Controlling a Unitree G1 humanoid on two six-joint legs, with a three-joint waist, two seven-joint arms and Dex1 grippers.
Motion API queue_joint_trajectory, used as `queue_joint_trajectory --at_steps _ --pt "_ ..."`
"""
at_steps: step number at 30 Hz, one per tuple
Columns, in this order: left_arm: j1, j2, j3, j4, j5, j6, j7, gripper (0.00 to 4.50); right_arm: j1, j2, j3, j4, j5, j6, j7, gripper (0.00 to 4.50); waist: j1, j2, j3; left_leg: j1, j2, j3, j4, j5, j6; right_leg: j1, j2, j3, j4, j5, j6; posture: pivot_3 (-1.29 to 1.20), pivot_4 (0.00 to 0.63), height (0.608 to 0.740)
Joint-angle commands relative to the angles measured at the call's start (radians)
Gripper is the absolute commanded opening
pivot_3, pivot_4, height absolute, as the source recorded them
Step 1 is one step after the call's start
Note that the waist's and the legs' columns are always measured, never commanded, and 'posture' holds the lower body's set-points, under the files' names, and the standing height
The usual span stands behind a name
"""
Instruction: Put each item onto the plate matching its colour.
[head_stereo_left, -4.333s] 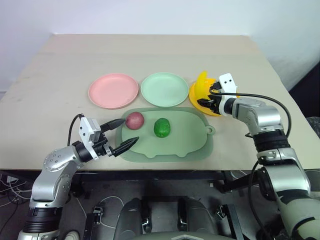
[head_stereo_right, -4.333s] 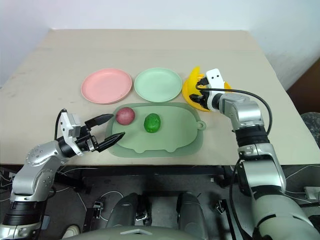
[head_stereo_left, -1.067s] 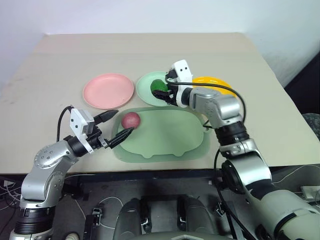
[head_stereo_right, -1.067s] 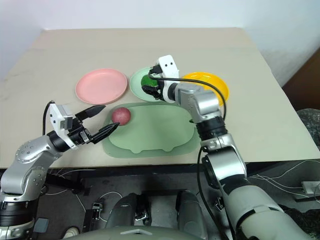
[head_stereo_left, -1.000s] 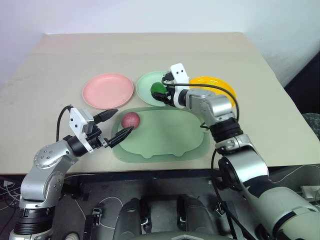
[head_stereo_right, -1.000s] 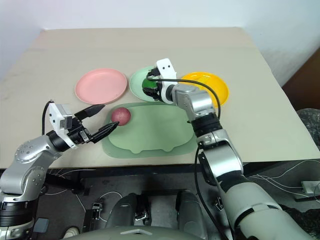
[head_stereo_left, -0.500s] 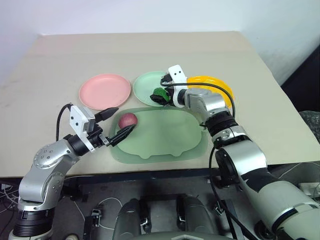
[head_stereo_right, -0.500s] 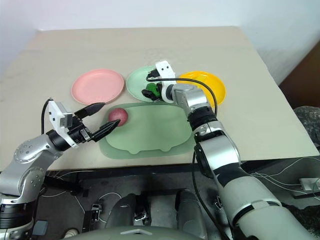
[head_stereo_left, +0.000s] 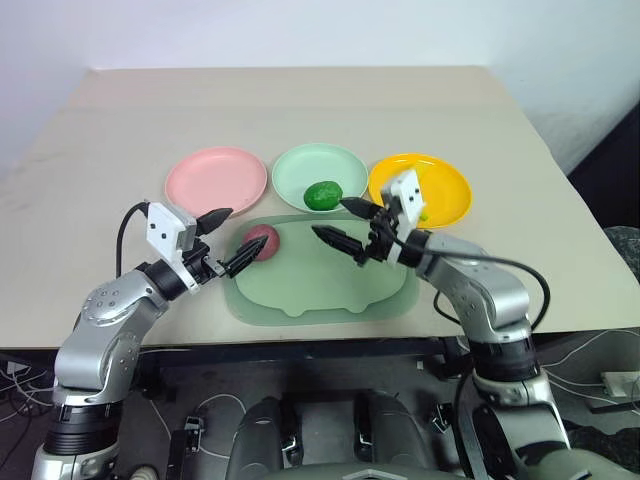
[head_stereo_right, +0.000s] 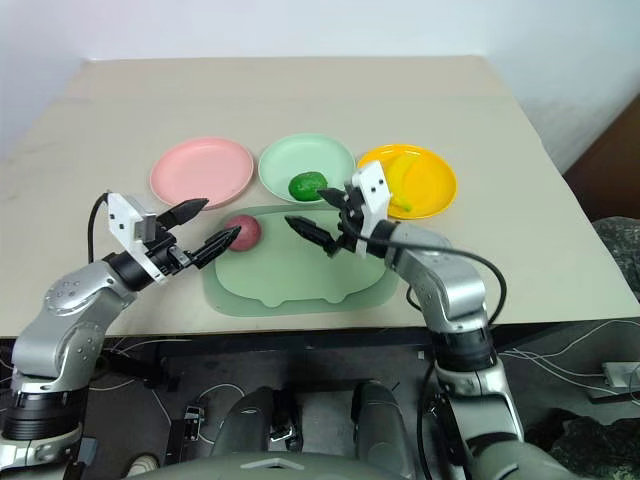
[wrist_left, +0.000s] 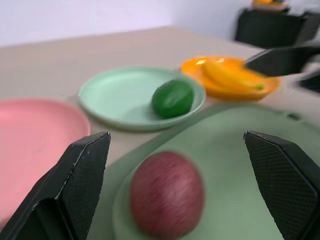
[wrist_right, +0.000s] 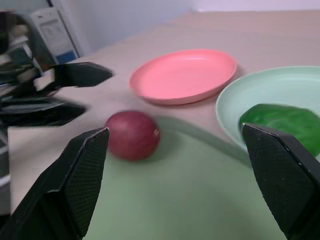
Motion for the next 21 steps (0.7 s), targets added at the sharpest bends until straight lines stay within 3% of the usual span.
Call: queue_joint_trajectory --at_steps 1,8,21 --pt "-0.017 -0.019 -0.012 0.03 0.033 -0.056 -0.001 4.5 0.054 -0.036 0.033 -0.093 -0.005 -0.046 0.022 4.48 0.0 0.0 0.0 0.0 0.0 0.0 0.0 0.0 0.0 0.0 0.0 0.0 0.0 0.0 0.0 0.0 0.15 0.695" --pt "-0.074 -0.088 -0.06 0.157 0.076 -0.137 -0.039 4.5 0.074 -0.066 0.024 -0.12 -0.014 -0.048 -0.024 4.48 0.003 -0.001 -0.001 0.0 0.0 -0.001 0.002 0.0 0.0 0.001 0.0 0.0 0.0 0.0 0.0 0.0 0.15 0.695" --pt "-0.138 -0.096 -0.123 0.226 0.147 -0.101 -0.023 4.5 0.054 -0.096 -0.02 -0.101 0.0 -0.015 -0.078 4.48 0.003 -0.002 -0.001 0.0 0.0 -0.002 0.003 0.002 0.003 0.002 0.0 0.0 0.0 0.0 0.0 0.0 0.15 0.695"
